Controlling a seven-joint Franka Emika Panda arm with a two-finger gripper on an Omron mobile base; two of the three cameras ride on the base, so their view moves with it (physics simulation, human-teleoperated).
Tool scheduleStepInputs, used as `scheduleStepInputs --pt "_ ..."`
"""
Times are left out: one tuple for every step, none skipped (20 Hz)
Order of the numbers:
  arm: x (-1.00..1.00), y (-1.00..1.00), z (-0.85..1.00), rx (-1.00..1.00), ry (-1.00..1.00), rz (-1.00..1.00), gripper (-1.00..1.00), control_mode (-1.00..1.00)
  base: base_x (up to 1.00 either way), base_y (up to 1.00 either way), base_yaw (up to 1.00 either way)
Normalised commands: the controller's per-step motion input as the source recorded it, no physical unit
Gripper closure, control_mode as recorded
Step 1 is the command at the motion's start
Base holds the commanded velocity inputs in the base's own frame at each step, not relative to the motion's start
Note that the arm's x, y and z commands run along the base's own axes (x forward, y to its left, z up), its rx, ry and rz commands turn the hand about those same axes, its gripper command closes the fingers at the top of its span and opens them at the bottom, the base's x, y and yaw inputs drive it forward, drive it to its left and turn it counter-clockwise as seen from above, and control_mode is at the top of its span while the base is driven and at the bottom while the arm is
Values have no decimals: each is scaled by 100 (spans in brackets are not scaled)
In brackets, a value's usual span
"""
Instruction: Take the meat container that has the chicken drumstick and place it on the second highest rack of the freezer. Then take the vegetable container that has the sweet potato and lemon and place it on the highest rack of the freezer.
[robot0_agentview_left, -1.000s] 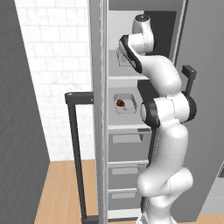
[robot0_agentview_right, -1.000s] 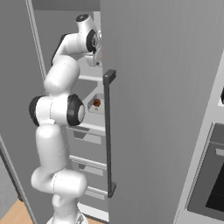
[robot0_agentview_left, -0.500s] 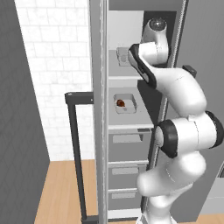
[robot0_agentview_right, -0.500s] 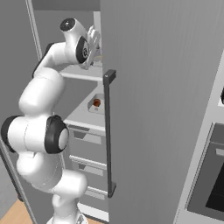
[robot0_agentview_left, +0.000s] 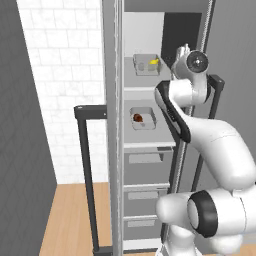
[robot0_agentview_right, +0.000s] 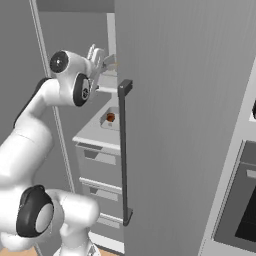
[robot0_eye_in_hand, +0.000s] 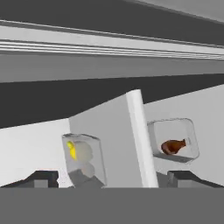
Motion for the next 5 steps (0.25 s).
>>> scheduleStepInputs --pt "-100 0 16 1 19 0 -100 -100 0 0 0" --pt "-100 0 9 0 26 0 -100 -100 0 0 0" --pt "-100 0 2 0 26 0 -100 -100 0 0 0" --pt "-100 0 0 0 28 0 -100 -100 0 0 0" --pt "-100 0 0 0 28 0 -100 -100 0 0 0"
